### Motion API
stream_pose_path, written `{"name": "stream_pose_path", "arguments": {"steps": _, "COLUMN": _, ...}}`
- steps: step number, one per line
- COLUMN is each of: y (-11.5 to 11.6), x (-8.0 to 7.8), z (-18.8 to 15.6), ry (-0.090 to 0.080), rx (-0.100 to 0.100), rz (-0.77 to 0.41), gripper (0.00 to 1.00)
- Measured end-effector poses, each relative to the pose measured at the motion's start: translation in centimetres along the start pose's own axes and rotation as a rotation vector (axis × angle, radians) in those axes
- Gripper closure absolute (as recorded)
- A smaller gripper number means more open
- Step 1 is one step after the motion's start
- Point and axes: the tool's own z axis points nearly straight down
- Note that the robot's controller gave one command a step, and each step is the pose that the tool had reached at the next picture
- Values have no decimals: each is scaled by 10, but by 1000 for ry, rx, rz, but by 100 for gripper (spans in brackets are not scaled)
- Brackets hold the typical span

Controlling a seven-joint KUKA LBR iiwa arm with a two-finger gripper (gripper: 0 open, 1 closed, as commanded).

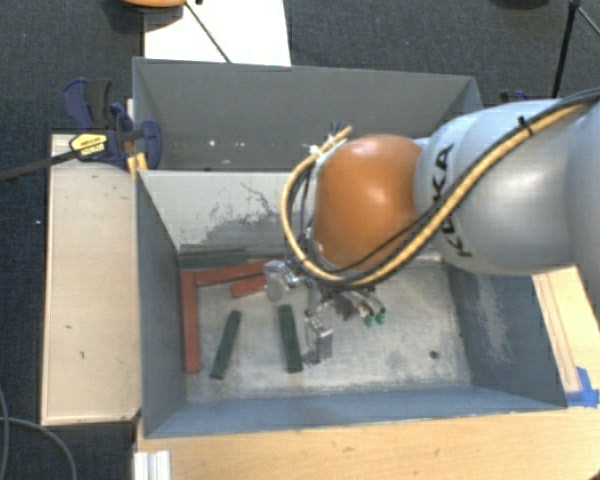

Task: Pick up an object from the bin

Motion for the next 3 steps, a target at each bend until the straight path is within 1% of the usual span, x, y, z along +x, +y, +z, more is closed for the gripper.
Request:
{"name": "stream_pose_path", "arguments": {"steps": 1, "y": -8, "x": -8, "z": 33, "ry": -4, "rx": 0, "rz": -270, "gripper": 0}}
{"name": "stream_pose_path", "arguments": {"steps": 2, "y": 4, "x": -20, "z": 79, "ry": -1, "rx": -1, "rz": -728, "gripper": 100}}
{"name": "stream_pose_path", "arguments": {"steps": 3, "y": 4, "x": -20, "z": 79, "ry": -1, "rx": -2, "rz": -726, "gripper": 100}}
